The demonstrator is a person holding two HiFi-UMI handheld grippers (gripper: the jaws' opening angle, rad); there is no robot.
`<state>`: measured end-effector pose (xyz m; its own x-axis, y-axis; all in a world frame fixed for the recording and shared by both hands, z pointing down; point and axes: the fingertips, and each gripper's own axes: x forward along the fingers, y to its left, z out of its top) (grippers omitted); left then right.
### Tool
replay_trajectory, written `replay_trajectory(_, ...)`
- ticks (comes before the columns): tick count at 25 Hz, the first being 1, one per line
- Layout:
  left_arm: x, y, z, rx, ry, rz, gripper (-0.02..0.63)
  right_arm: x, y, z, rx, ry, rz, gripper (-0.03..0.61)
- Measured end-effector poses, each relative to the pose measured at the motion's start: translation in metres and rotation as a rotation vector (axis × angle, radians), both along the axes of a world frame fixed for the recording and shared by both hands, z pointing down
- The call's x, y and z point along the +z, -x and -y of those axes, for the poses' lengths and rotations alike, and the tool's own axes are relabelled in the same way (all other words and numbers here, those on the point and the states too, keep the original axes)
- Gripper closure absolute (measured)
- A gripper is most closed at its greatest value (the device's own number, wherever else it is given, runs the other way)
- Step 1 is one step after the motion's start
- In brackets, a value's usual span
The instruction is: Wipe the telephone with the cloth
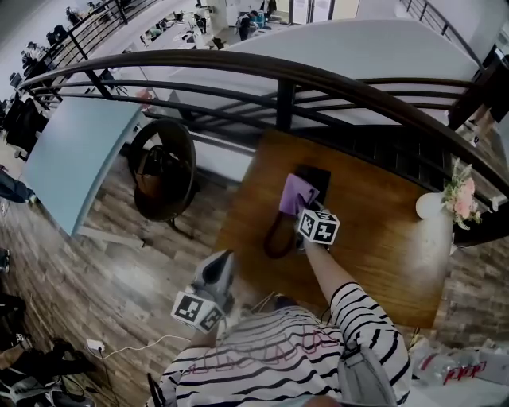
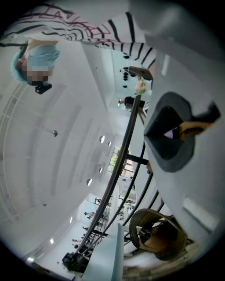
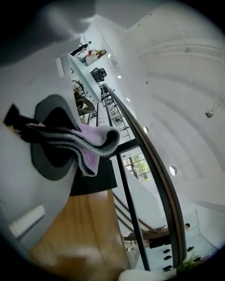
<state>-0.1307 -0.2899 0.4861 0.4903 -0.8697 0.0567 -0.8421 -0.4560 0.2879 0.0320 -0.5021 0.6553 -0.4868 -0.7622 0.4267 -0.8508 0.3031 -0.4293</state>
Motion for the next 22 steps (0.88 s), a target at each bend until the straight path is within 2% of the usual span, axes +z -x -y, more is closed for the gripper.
replay_trajectory(14,0.002,-0.022,0.007,0.109,-0.004,-0.014,0.612,0.014,-0.109,-0.011,0.221,0.035,-0.077,0.545)
replay_trajectory(18,0.001,-0.025,0.005,0.123,-0.008,-0.016,0.612,0.015,-0.125,-0.017,0.260,0.042,-0.073,0.545)
replay_trajectory(22,0.002,-0.019,0.003,0.126,-0.006,-0.017,0.612,0.011,-0.123,-0.023,0.266,0.033,-0.067,0.545)
